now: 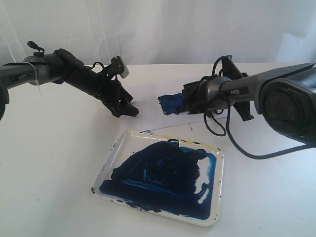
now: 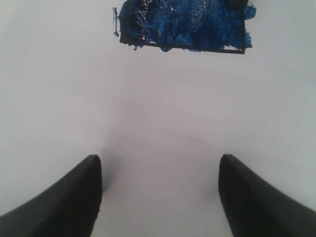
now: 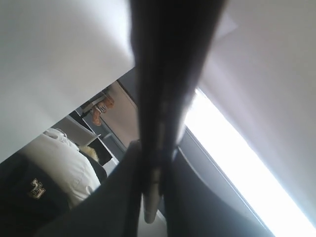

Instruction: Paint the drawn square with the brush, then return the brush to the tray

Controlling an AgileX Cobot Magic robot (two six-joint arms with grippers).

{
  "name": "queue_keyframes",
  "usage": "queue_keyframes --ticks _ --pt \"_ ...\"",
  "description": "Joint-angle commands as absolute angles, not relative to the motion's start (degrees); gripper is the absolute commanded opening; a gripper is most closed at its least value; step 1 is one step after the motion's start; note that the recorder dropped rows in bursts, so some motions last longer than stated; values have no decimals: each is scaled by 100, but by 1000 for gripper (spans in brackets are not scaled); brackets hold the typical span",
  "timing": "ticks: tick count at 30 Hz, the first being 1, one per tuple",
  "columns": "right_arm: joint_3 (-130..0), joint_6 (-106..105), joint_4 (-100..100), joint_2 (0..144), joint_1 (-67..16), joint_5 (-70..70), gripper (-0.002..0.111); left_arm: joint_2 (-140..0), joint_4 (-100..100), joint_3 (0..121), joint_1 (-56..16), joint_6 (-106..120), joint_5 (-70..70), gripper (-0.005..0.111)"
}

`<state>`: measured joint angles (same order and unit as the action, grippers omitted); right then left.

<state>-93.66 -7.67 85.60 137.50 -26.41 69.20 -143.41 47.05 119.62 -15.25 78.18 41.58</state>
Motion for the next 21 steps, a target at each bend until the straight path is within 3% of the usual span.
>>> queue_keyframes --ticks 1,21 --pt "-9349 -921 8606 13679 -2620 6996 0 -14355 4566 11936 -1544 7833 4299 70" --pt "-9349 32 8131 13668 -2242 6882 0 -14355 4566 11936 -1544 7833 4299 70"
